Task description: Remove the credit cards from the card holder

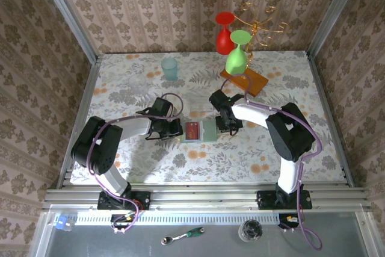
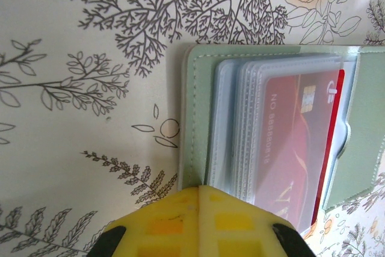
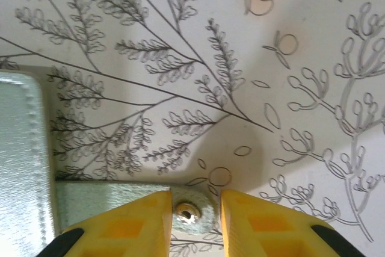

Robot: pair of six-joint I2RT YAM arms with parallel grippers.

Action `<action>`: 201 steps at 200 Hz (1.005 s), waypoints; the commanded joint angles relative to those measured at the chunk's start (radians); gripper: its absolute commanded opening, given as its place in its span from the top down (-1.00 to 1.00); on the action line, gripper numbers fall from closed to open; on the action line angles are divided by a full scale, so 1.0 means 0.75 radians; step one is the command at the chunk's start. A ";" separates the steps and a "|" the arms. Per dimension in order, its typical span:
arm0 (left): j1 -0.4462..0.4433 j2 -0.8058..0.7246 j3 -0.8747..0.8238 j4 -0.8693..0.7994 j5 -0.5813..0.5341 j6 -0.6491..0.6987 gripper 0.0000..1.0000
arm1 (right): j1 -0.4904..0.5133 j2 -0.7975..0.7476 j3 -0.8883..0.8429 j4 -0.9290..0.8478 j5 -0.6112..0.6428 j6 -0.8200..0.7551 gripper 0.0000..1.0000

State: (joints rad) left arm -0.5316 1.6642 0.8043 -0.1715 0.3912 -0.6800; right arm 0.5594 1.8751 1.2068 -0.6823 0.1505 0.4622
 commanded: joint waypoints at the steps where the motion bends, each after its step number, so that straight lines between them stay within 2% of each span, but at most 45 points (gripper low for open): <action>1: -0.013 0.041 -0.022 -0.183 -0.072 -0.006 0.93 | -0.014 -0.034 -0.026 -0.060 0.054 -0.019 0.38; 60: -0.008 -0.015 0.019 -0.191 -0.070 -0.001 0.94 | -0.014 -0.013 -0.032 -0.057 0.040 -0.016 0.32; 139: -0.009 -0.129 0.121 -0.226 -0.066 0.005 0.94 | -0.010 -0.094 0.055 -0.112 0.026 -0.019 0.26; 201: -0.019 -0.097 0.169 -0.197 -0.001 0.013 0.93 | 0.012 -0.154 0.127 -0.168 0.023 -0.011 0.24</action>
State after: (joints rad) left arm -0.5362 1.5826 0.8871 -0.3038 0.3595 -0.6800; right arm 0.5579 1.8027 1.2568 -0.7532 0.1505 0.4477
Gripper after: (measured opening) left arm 0.064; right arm 0.376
